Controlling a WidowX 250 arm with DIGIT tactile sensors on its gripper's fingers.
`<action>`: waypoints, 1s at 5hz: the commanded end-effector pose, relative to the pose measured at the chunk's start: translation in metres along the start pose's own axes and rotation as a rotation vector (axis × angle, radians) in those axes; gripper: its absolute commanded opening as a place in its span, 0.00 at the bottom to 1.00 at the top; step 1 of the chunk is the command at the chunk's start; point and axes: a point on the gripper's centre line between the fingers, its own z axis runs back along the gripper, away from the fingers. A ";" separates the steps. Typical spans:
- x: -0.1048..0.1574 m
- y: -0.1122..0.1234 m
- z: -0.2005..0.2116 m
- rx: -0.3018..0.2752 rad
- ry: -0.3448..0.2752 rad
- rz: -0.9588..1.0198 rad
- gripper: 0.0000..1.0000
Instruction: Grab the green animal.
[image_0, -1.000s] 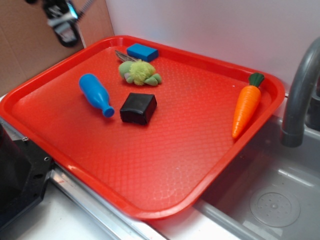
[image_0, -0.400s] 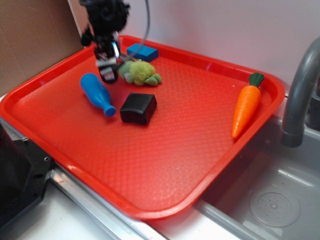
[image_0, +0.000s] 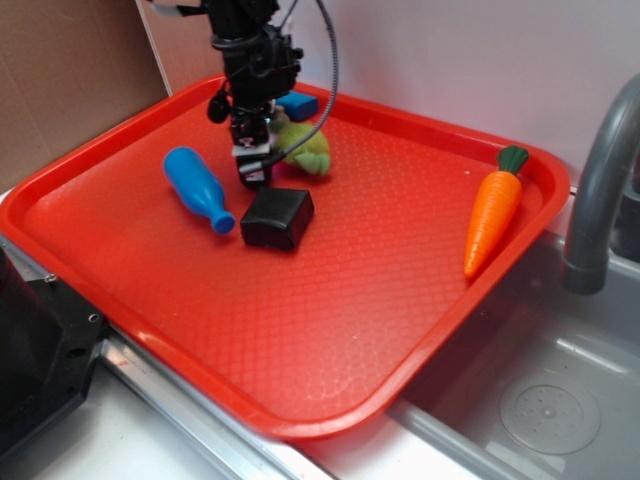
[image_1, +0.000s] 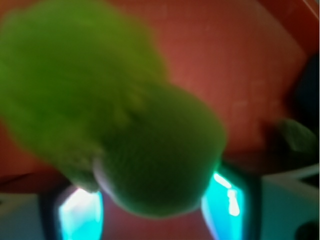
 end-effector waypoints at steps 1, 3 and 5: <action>0.001 -0.037 0.048 0.154 0.039 0.103 0.00; -0.070 -0.068 0.149 0.127 -0.066 0.611 0.00; -0.051 -0.054 0.152 0.135 -0.082 0.362 1.00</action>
